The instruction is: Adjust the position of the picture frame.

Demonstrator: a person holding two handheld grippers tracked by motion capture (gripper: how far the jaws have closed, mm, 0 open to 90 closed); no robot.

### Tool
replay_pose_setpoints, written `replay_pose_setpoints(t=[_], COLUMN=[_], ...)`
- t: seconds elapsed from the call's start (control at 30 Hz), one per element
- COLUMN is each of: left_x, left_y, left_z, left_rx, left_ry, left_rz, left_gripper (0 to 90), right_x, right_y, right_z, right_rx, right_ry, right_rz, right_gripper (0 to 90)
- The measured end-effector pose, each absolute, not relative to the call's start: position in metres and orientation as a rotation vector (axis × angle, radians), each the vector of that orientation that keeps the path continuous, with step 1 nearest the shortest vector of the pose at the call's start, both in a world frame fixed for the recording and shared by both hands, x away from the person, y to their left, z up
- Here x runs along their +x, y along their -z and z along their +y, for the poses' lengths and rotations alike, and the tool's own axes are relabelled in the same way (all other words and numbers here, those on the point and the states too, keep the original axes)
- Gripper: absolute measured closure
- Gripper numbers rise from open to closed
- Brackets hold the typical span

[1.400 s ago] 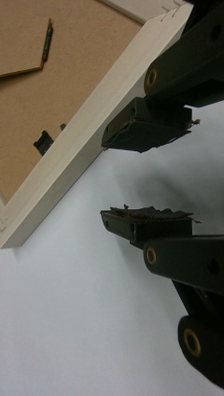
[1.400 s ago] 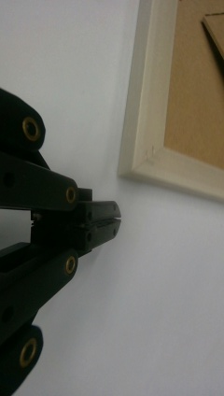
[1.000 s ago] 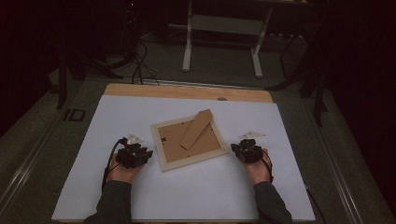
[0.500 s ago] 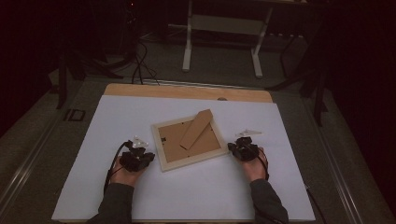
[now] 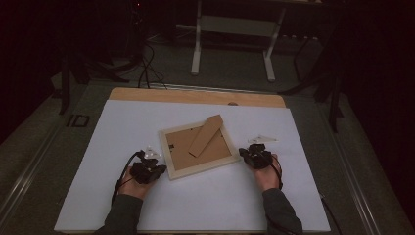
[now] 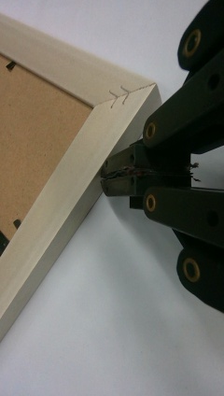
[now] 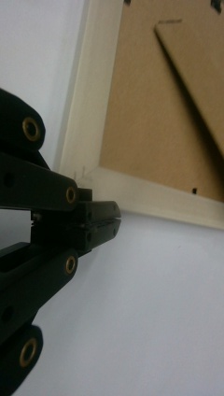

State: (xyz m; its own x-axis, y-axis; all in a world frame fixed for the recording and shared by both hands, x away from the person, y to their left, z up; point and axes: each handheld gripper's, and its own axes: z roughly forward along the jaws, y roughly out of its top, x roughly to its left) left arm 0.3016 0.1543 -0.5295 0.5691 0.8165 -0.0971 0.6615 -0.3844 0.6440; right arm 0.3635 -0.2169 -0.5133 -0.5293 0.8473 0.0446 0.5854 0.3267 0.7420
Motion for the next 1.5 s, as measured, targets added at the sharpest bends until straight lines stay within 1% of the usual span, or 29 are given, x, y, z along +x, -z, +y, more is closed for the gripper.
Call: replay_pose_setpoints(t=[0.33,0.6,1.03,1.5], left_x=[0.297,0.295,0.291,0.29], left_y=[0.529,0.529,0.53,0.531], left_z=[0.139,0.131,0.113,0.101], left_rx=[2.212,2.218,2.222,2.219], left_ry=[-0.272,-0.242,-0.171,-0.167], left_rz=[1.078,1.045,0.988,0.964], left_gripper=[90.0,90.0,90.0,90.0], right_x=[0.36,0.359,0.351,0.335], right_y=[0.511,0.518,0.517,0.521], right_z=[-0.193,-0.179,-0.161,-0.122], right_rx=[1.205,1.179,1.139,1.026], right_ry=[-1.063,-1.07,-1.119,-1.118], right_rz=[2.294,2.338,2.414,2.526], right_gripper=[90.0,90.0,90.0,90.0])
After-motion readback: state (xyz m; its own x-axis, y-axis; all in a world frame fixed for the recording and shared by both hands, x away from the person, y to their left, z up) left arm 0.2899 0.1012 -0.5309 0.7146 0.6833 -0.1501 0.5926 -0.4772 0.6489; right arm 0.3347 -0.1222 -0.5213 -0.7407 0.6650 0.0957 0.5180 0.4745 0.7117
